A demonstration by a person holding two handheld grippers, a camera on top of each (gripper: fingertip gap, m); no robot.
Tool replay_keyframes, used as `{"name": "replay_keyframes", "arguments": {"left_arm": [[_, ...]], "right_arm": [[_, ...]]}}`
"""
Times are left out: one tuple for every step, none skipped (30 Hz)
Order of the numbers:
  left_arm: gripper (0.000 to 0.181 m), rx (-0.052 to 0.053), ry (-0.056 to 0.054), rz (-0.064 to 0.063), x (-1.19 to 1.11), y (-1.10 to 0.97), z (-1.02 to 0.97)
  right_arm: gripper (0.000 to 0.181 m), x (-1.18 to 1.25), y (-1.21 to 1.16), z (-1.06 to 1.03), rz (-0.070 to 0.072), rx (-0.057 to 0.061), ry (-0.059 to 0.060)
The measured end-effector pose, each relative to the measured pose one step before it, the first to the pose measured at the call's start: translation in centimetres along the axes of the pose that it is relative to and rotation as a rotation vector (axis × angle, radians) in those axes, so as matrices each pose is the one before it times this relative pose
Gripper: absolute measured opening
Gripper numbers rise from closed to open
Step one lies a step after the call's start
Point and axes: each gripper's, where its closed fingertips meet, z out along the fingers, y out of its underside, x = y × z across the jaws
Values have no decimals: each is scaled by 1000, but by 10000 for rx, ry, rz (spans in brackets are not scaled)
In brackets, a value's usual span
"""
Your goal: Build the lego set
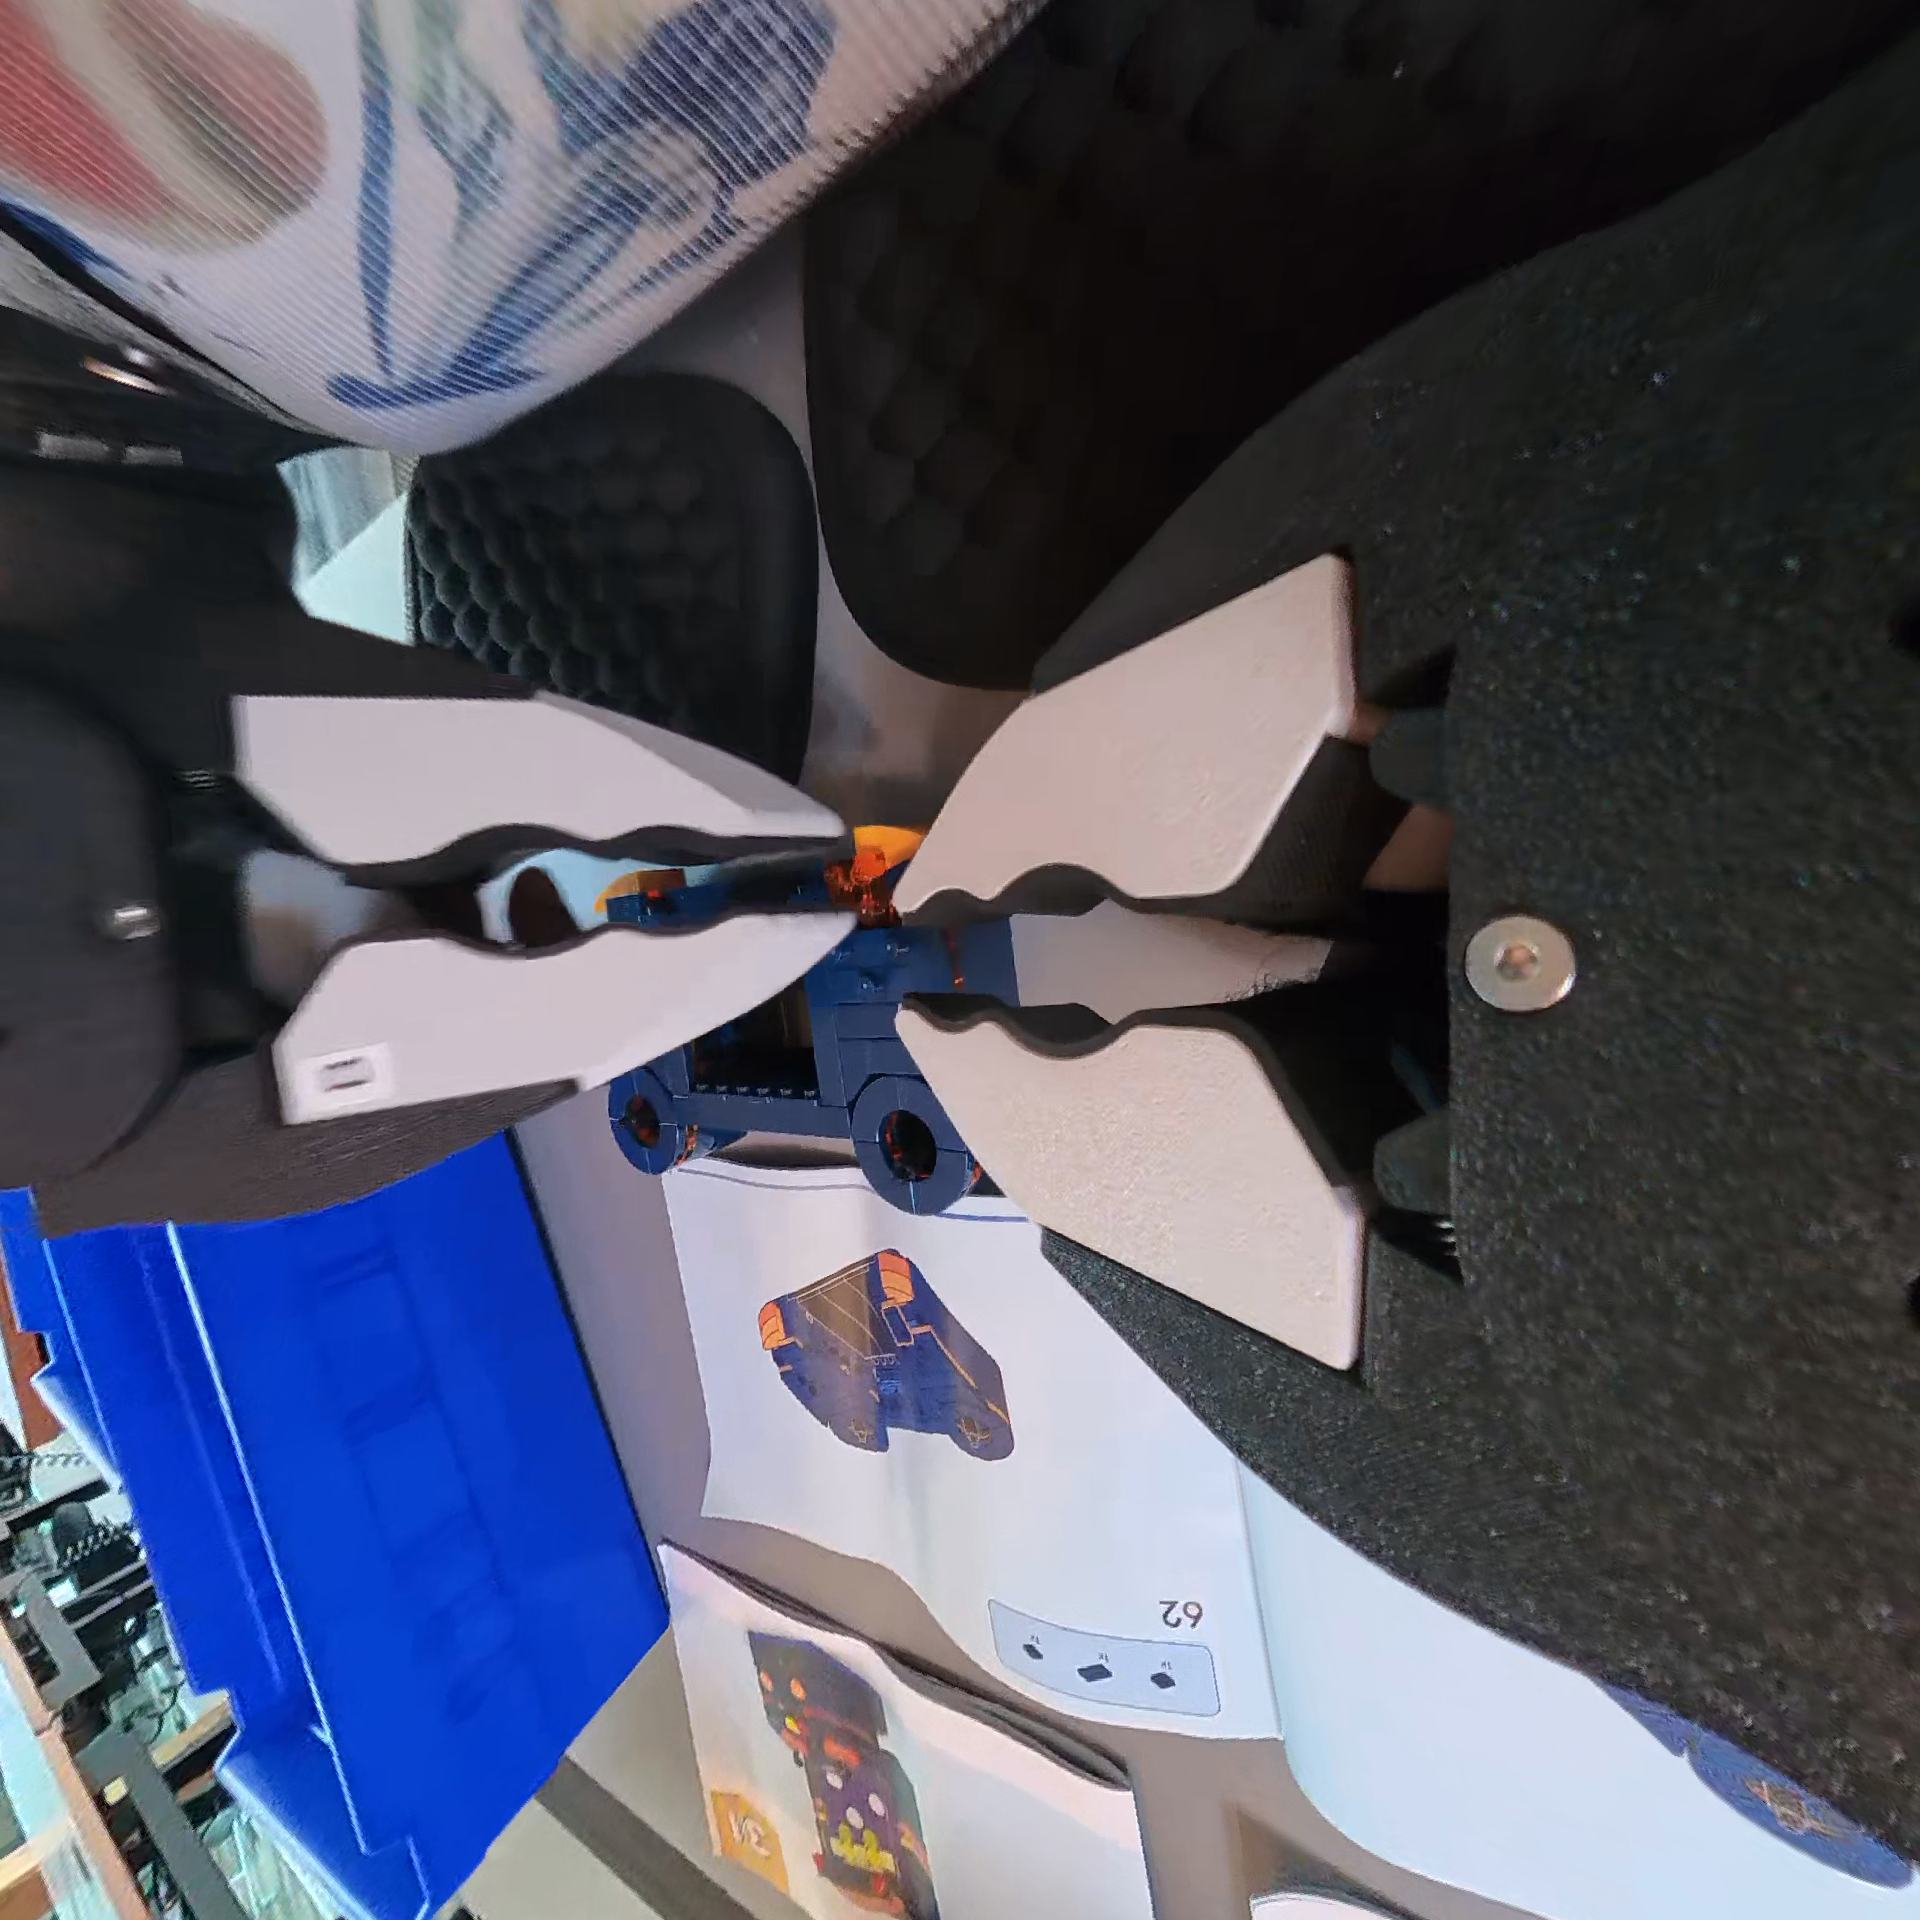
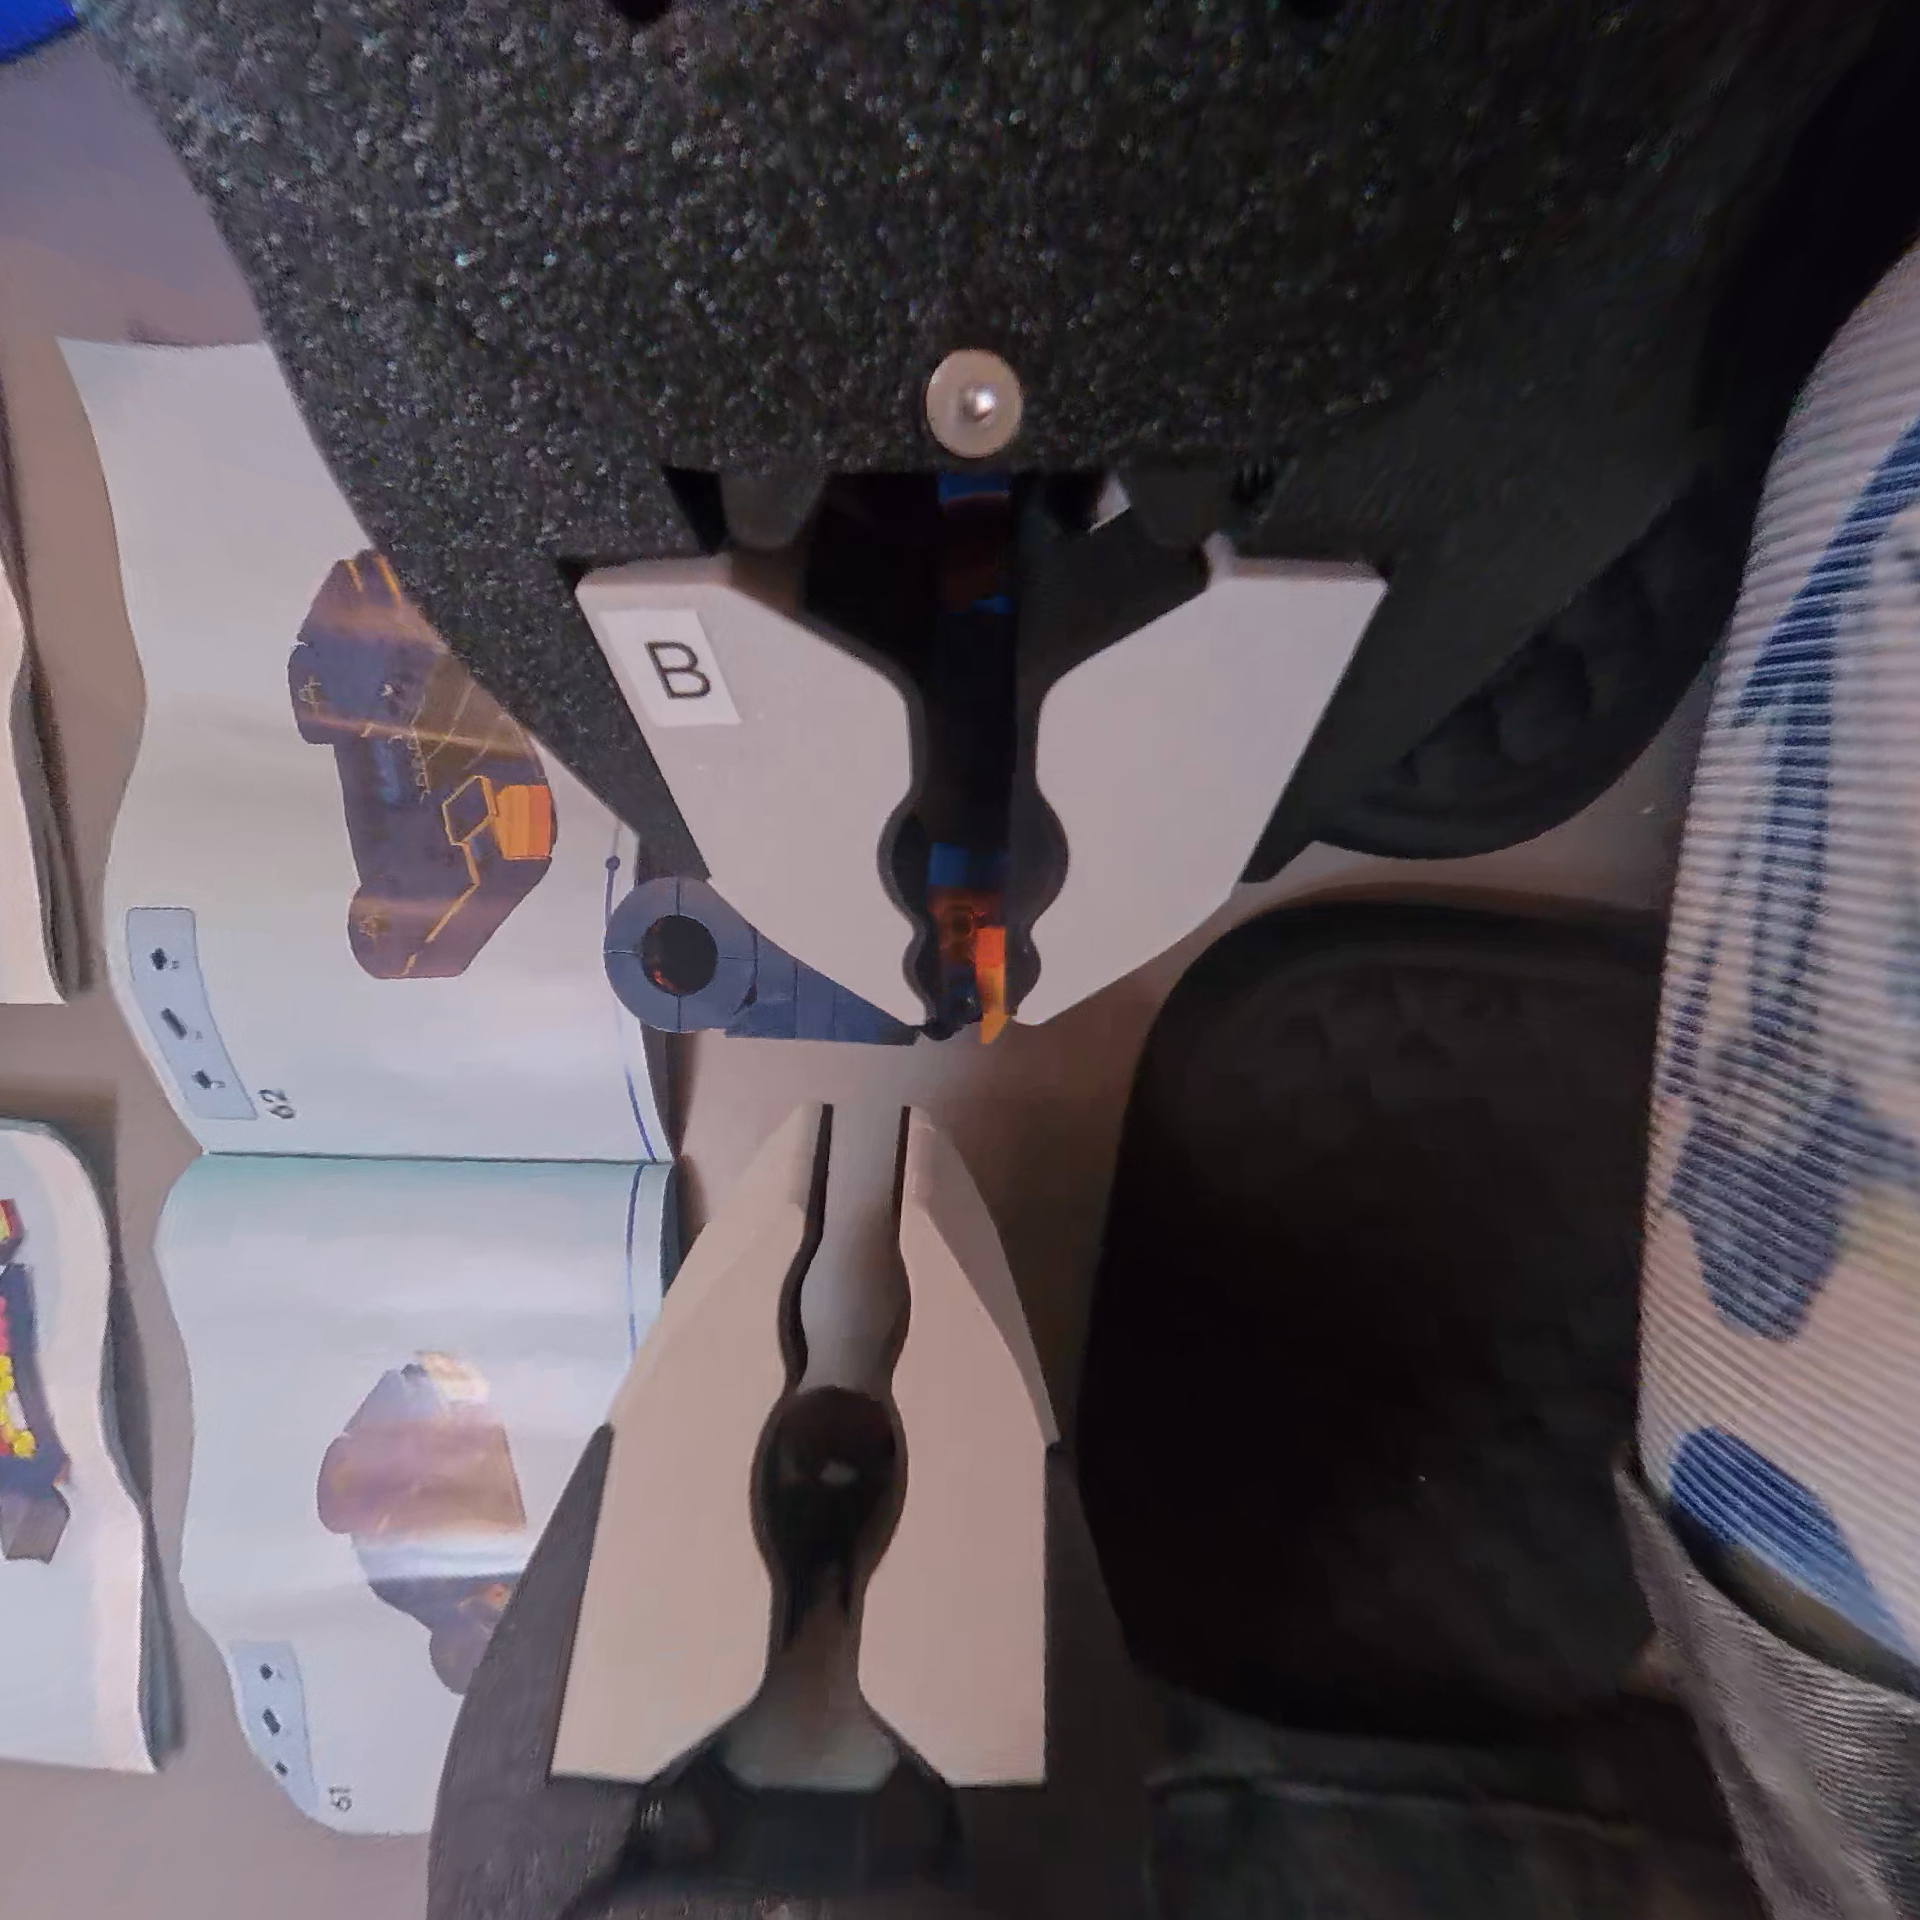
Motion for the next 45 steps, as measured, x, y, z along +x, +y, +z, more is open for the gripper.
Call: {"name": "replay_keyframes", "arguments": {"left_arm": [[12, 8, 18, -5, 19, 2, -22], [12, -48, 12, 14, 27, 63, 33], [12, -83, 8, 27, 23, 99, 75], [12, -105, 24, 40, 67, 129, 91], [12, -95, 34, 44, 79, 111, 81], [12, -70, 18, 28, 51, 96, 41], [12, -48, 12, 14, 32, 71, 7], [12, -25, 7, 8, 20, 48, -8], [12, 9, -11, -3, -29, -7, -20], [12, 27, -9, -9, -25, -21, -26], [12, 25, -1, 4, 3, -25, -24], [12, 29, -8, 20, 0, -46, -17], [12, 54, -50, 37, -62, -77, -29], [13, 138, -105, 68, -131, -213, -47], [14, 266, -159, 108, -183, -432, -95], [17, 386, -349, 186, -416, -684, -153], [19, 501, -454, 317, -522, -951, -203], [21, 598, -453, 395, -427, -1128, -207], [23, 545, -437, 451, -366, -1063, -146], [26, 313, -554, 482, -498, -770, -22], [27, 79, -504, 441, -453, -470, 83], [27, -30, -513, 268, -518, -240, 179], [27, -60, -434, 120, -434, -105, 241], [25, -74, -302, 102, -217, -10, 240], [24, -46, -234, 116, -123, -19, 177], [23, 11, -171, 73, -62, -85, 132], [22, 57, 49, -43, 164, -140, 98], [21, -14, 29, -176, 56, -24, 86], [19, -71, -15, -178, -39, 94, 80], [16, -71, -45, -97, -83, 86, 40], [14, -15, -48, -61, -74, 15, 7], [13, 27, 20, -86, 16, -65, 1], [12, 1, 27, -131, 18, -36, 20], [11, -45, 12, -119, -28, 43, 29], [12, -36, 13, -56, -8, 55, 18], [12, -9, -33, -23, -48, 22, 14], [11, -3, -48, -28, -63, -8, 1], [11, 35, 48, -40, 68, -45, 0], [9, 36, 56, -56, 85, -45, 10], [9, -6, 9, -10, 11, 12, -10], [8, -13, 44, 25, 29, 33, -42], [8, -26, 69, -68, 37, 58, -24], [8, -23, 25, -123, -13, 57, 5], [8, -23, -74, -56, -97, 36, 29], [8, -121, -327, -8, -405, 181, 37]], "right_arm": [[10, -80, 139, 269, 70, -68, -52], [9, -20, 132, 225, -32, -103, 7], [9, 29, 126, 200, -136, -135, 65], [9, 65, 96, 178, -164, -140, 88], [9, 18, 37, 171, -115, -126, 34], [8, 2, 50, 162, -60, -113, 6], [5, -55, 118, 162, -61, -136, -31], [4, -78, 83, 105, -98, -96, -30], [5, -50, 0, 15, -81, -34, -8], [5, 6, 11, -15, -9, -17, -6], [5, 8, 28, -19, 67, 26, -42], [5, 1, 25, -41, 156, 91, -81], [4, -10, -26, -97, 284, 201, -127], [4, 6, -197, -221, 455, 377, -175], [4, 50, -448, -378, 685, 603, -229], [5, 122, -679, -507, 968, 792, -289], [4, 297, -899, -638, 1233, 956, -276], [4, 291, -1143, -720, 1389, 1103, -346], [4, 132, -1336, -751, 1500, 1174, -464], [4, -181, -1332, -689, 1427, 1099, -606], [4, -272, -1178, -582, 1191, 946, -558], [4, -240, -783, -410, 895, 642, -421], [4, -169, -376, -231, 609, 355, -286], [4, -104, -191, -113, 433, 240, -185], [4, -75, -26, -24, 317, 125, -146], [4, -75, 42, 29, 226, 69, -123], [4, 12, -15, 29, 183, 104, -67], [4, 49, -29, 30, 129, 99, -33], [4, -35, -18, 38, 110, 85, -84], [4, -43, -40, 37, 115, 98, -73], [4, -8, -26, 47, 90, 83, -37], [4, 49, -1, 32, 70, 64, -4], [4, 68, -39, 17, 51, 81, 13], [4, 11, 1, 22, 55, 48, -14], [4, -7, 34, 41, 59, 24, -27], [4, 30, 20, 47, 27, 34, 9], [4, 10, 49, 53, 10, 14, 1], [4, -3, 24, 50, 24, 28, -21], [4, 13, 15, 51, 25, 25, -13], [4, 11, 19, 19, 22, 20, -24], [4, 37, 52, 11, -3, -16, -15], [7, 51, 30, 13, -65, -1, 29], [10, 43, -46, 5, -189, 21, 68], [13, 131, -103, -13, -380, 24, 214], [16, 519, -146, -51, -581, -2, 602]]}}
